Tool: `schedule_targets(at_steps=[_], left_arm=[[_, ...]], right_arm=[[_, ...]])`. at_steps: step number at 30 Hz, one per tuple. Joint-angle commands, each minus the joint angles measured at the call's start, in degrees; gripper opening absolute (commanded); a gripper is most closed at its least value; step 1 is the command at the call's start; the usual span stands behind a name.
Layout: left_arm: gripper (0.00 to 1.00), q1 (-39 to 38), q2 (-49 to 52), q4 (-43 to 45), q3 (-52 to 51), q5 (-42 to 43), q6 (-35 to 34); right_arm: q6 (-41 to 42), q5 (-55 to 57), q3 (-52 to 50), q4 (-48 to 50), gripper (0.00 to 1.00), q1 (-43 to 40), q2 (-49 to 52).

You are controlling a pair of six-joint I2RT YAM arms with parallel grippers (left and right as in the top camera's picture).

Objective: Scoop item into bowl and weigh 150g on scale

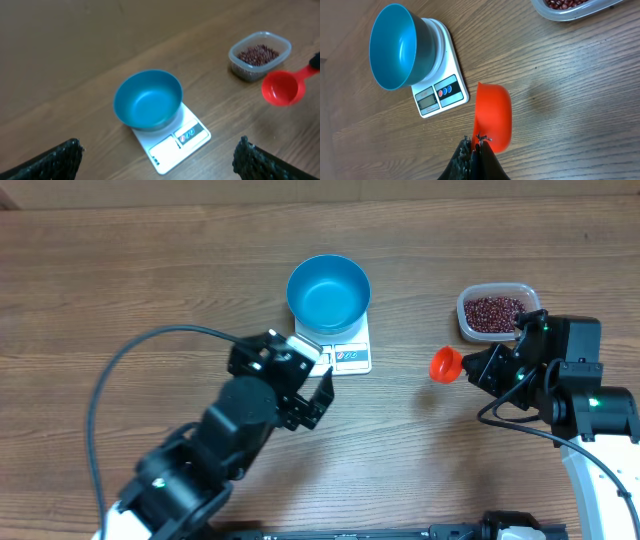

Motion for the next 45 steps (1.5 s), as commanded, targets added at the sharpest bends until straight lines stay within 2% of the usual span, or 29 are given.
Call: schedule_targets(at_steps=[1,5,33,39,45], left_arm=[[0.99,1.7,1.4,-4.5,6.2,-0.4,-0.3],[0.99,2.2,2.2,-7.6,7.3,-0.4,-2.2],[0.99,2.2,12.7,-9.7,7.3,2.6,-2.3],[0.99,2.3,12.6,-10.2,7.3,2.2,-16.3],[0.99,2.3,12.6,-10.1,7.3,1.7,-18.3]], right_arm=[[-0.5,-0.3,1.9,0.1,0.04,-0.2,-0.9],[-0.5,-0.3,1.9,0.1,0.04,-0.2,-0.9],[-0.5,-0.3,1.9,0.0,0.04,-0.2,-0.9],[-0.5,-0.3,1.9,0.0,0.04,-0.2,-0.9],[-0.5,-0.3,1.9,0.0,0.04,-0.2,-0.9]])
